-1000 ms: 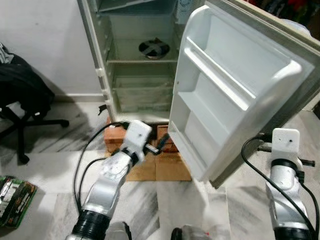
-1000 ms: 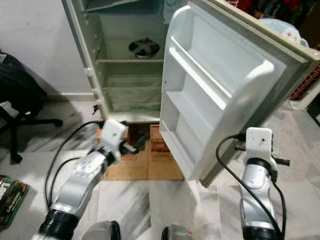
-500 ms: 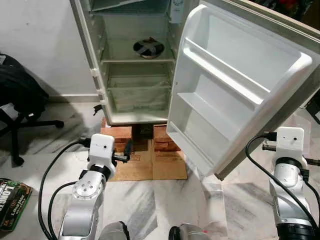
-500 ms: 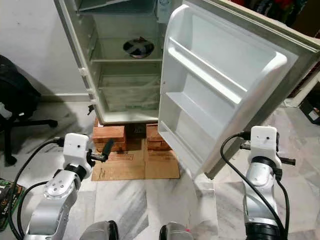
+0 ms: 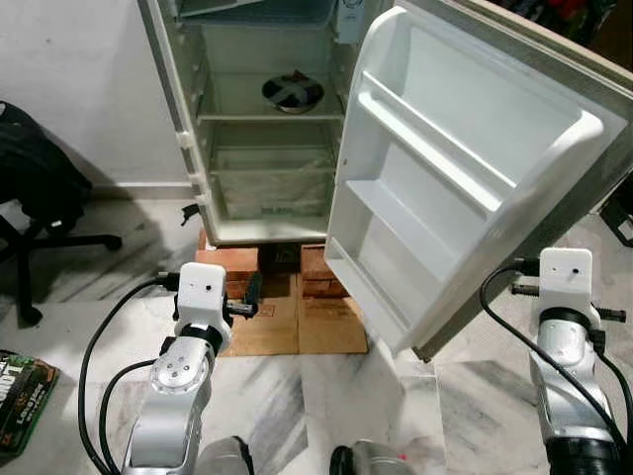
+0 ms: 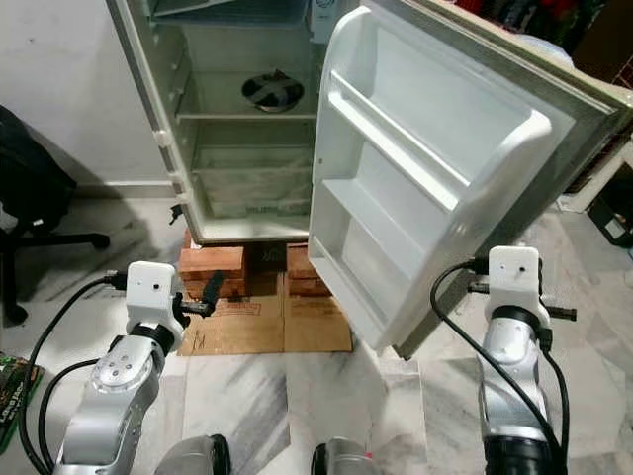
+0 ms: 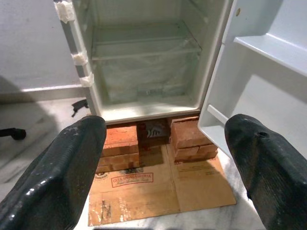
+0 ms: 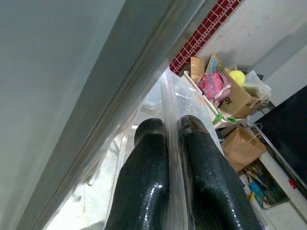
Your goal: Restocking fridge
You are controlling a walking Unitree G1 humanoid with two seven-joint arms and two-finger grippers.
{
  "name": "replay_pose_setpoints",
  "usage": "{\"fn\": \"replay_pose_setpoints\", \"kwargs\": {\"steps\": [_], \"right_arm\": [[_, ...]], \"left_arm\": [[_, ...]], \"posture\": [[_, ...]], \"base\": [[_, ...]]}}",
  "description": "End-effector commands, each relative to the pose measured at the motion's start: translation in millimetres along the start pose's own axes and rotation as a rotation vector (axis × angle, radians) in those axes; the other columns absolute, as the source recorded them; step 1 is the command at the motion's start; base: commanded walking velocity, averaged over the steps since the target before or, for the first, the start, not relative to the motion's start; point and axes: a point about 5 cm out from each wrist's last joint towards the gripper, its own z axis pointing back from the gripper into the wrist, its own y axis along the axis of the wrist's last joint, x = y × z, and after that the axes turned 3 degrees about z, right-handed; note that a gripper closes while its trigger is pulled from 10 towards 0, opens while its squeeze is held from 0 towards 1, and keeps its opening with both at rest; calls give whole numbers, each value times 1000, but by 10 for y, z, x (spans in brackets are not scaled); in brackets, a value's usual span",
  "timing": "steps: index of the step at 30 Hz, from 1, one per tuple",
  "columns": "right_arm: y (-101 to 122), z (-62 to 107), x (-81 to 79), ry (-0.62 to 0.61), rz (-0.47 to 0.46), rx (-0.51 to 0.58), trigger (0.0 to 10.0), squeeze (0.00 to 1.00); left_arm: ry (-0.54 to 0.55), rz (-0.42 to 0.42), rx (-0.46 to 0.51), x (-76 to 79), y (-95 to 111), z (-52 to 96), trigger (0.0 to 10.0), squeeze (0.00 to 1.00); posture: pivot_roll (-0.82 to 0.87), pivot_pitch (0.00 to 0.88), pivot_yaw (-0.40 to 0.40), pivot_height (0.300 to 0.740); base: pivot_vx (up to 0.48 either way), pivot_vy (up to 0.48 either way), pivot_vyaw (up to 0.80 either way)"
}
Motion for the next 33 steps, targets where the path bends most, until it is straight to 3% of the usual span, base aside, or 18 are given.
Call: {"fn": "replay_pose_setpoints", "kwargs": {"steps": [1, 6, 18, 22, 26, 28, 29, 33], "right_arm": [[33, -89, 99, -31, -2, 12, 10000, 0], [82, -222, 261, -88, 2, 20, 10000, 0], [-35, -197, 275, -108, 7, -11, 10000, 0], [-190, -196, 330, -90, 43, -69, 10000, 0], [-395, -107, 283, -18, 72, -141, 10000, 0], [-545, 19, 149, 97, 76, -210, 10000, 0], [-637, 139, 14, 226, 67, -265, 10000, 0], [-694, 384, -186, 469, 19, -318, 10000, 0]], "left_arm": [[11, -14, 7, -2, 39, -20, 10000, 0], [-8, -19, 29, 3, 84, -51, 10000, 0], [-36, -24, 32, 49, 107, -78, 10000, 0], [-41, -30, 28, 45, 103, -81, 10000, 0], [-44, -32, 26, 41, 97, -83, 10000, 0], [-43, -19, 27, 36, 99, -86, 10000, 0], [-37, -13, 28, 32, 105, -90, 10000, 0], [-33, -24, 25, 27, 103, -90, 10000, 0]], "posture": [[-20, 81, -76, 740], [-24, 82, -71, 740], [-23, 84, -52, 740], [-25, 83, -47, 740], [-27, 81, -46, 740], [-28, 81, -45, 740], [-28, 81, -45, 740], [-27, 78, -48, 740]], "base": [[0, 0, 0], [0, 0, 0], [0, -312, 0], [0, -389, 0], [0, -389, 0], [0, -159, 0], [0, 0, 0], [0, 0, 0]]}}
